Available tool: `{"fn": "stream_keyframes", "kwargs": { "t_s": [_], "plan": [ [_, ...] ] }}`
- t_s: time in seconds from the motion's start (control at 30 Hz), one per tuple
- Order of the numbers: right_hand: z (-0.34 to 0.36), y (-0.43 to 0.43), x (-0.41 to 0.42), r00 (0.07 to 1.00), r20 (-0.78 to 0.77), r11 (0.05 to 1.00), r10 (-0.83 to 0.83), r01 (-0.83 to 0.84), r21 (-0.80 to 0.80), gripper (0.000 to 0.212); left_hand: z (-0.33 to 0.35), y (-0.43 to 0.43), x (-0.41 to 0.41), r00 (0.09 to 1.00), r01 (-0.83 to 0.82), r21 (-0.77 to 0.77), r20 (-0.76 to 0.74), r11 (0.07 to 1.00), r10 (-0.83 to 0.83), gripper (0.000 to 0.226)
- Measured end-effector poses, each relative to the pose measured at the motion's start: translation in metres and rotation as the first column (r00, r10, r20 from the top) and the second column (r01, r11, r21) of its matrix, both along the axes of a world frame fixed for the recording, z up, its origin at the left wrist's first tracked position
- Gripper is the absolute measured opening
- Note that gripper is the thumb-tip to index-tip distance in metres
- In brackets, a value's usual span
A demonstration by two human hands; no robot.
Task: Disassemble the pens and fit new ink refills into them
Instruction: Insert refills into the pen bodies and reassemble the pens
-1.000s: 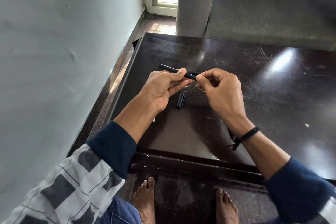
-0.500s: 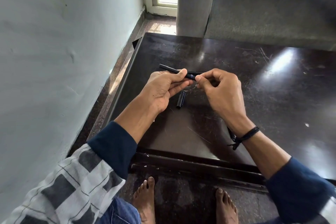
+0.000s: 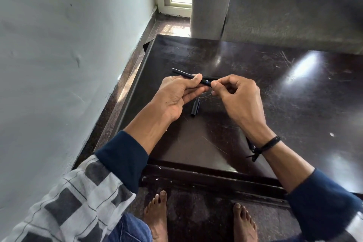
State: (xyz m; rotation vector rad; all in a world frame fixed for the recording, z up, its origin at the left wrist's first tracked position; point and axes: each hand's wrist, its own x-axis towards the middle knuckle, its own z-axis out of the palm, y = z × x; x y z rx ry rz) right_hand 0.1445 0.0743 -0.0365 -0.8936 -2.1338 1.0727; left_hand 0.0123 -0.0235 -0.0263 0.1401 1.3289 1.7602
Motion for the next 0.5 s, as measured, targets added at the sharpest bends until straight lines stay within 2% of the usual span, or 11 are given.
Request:
{"fn": "stream_keyframes", "kwargs": {
  "t_s": [0.3, 0.5],
  "plan": [
    [-0.0001, 0.0001, -0.0007, 0.999, -0.038, 1.000, 0.019, -0.019, -0.013, 0.009, 0.0008, -0.0004, 0.0007, 1.000, -0.003, -0.006, -0.004, 1.000, 0.003, 0.017],
    [0.0005, 0.0006, 0.0002, 1.000, -0.012, 1.000, -0.005, 0.005, -0.005, 0.011, 0.0010, -0.0010, 0.0012, 1.000, -0.003, -0.001, -0.011, 1.000, 0.003, 0.023]
  ]
}}
